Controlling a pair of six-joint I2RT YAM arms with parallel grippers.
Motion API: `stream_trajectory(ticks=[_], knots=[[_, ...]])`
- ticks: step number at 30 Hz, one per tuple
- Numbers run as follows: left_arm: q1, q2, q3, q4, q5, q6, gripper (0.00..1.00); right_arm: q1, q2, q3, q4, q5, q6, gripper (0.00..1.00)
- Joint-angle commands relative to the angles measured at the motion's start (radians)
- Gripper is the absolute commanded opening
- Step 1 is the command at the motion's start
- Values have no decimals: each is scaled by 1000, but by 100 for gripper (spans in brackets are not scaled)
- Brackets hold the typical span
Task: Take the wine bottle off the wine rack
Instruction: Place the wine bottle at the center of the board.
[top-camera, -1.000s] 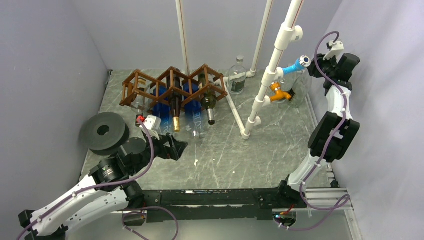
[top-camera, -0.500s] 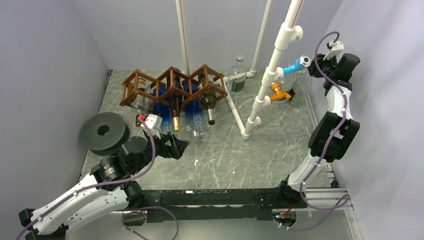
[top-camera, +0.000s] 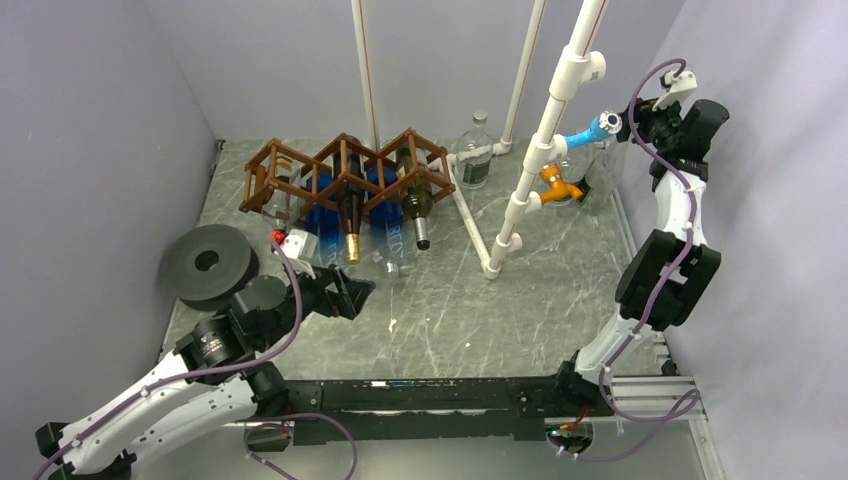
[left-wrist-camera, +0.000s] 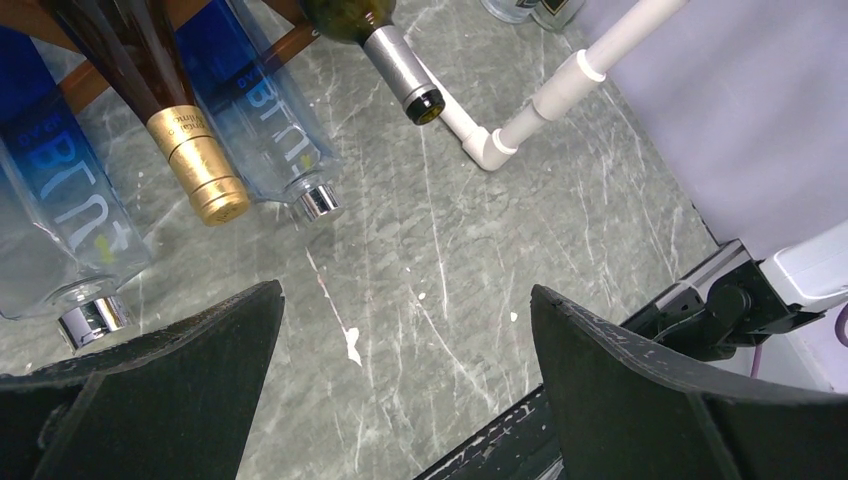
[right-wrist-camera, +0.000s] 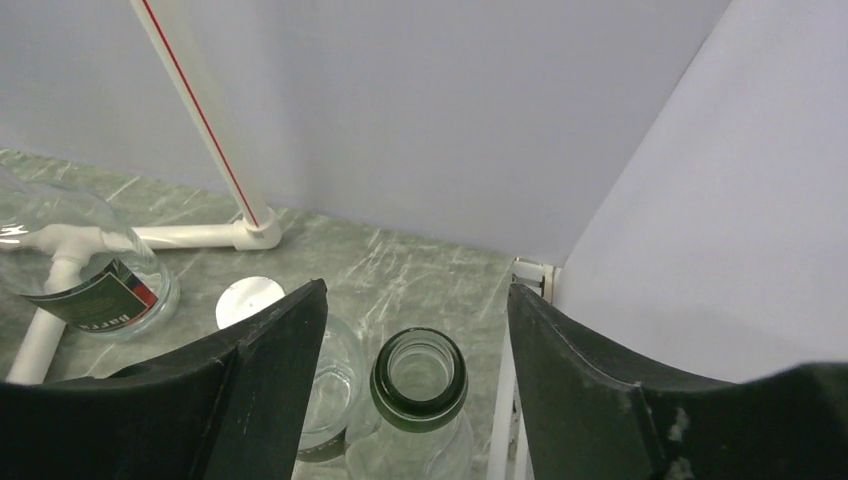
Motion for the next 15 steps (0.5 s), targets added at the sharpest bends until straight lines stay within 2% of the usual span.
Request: stream_trajectory(ticks=[1, 5, 15], knots=[[4, -25, 21, 33, 10, -4, 100, 0, -60, 39, 46, -18, 8, 71], [4, -45, 8, 36, 9, -7, 99, -10, -87, 43, 10, -32, 10, 78], [4, -82, -9, 22, 15, -4, 100, -38, -161, 37, -69, -59, 24, 83]])
